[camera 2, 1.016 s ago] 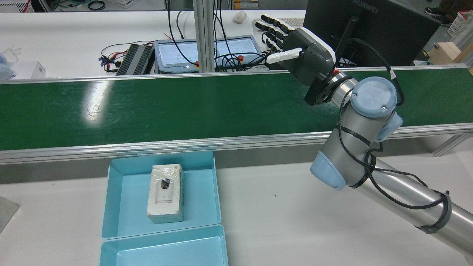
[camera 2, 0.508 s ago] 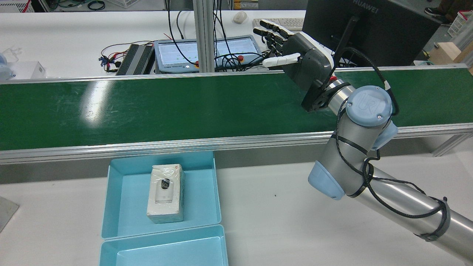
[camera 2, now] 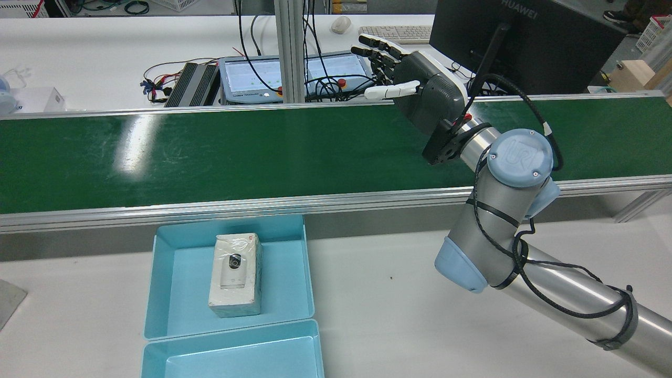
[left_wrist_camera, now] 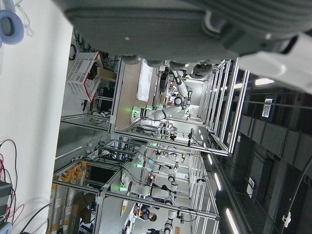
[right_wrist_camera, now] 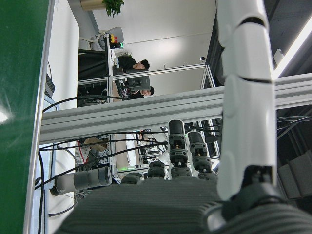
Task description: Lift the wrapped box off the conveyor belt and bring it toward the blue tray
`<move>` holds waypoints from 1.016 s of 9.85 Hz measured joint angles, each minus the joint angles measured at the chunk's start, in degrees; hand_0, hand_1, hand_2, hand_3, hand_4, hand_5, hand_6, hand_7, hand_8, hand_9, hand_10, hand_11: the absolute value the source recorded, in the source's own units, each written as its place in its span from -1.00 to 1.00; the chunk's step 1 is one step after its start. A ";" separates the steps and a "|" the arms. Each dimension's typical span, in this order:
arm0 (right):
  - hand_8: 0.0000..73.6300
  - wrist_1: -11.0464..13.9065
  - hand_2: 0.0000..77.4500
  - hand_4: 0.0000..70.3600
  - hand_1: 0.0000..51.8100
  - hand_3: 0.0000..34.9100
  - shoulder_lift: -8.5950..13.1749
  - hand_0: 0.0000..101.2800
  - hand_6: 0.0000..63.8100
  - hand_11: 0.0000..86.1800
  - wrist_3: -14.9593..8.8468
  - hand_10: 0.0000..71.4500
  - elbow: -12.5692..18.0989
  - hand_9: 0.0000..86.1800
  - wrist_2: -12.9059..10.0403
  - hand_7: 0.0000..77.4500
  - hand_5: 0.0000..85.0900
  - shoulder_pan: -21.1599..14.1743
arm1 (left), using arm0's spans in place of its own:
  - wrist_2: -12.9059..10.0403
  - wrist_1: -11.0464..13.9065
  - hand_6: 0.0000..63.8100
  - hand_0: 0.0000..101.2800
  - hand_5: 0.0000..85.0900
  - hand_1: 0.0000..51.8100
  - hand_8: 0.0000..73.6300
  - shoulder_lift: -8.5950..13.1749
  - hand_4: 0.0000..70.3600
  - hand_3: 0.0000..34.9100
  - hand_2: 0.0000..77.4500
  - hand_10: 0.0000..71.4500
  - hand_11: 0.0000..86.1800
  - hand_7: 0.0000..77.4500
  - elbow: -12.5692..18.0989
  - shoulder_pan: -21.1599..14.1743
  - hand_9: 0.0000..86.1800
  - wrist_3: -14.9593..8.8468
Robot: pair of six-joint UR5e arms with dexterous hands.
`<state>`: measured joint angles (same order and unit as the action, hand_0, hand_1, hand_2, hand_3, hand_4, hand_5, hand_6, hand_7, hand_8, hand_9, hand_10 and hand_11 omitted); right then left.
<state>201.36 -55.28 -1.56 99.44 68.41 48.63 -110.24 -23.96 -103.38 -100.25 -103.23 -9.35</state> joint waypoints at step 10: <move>-0.85 -0.96 -0.76 -0.71 -0.39 -1.00 0.00 -0.03 -0.73 -0.97 0.40 -1.00 1.28 -0.78 -0.19 -0.38 -0.58 -1.18 | 0.00 0.00 -0.98 -1.00 -0.97 -1.00 -0.99 0.00 -0.98 -1.00 -0.97 -0.98 -0.99 -0.99 0.00 0.00 -1.00 0.00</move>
<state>200.39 -55.28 -1.16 100.71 68.23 47.44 -110.24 -23.96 -103.37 -100.25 -103.23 -9.35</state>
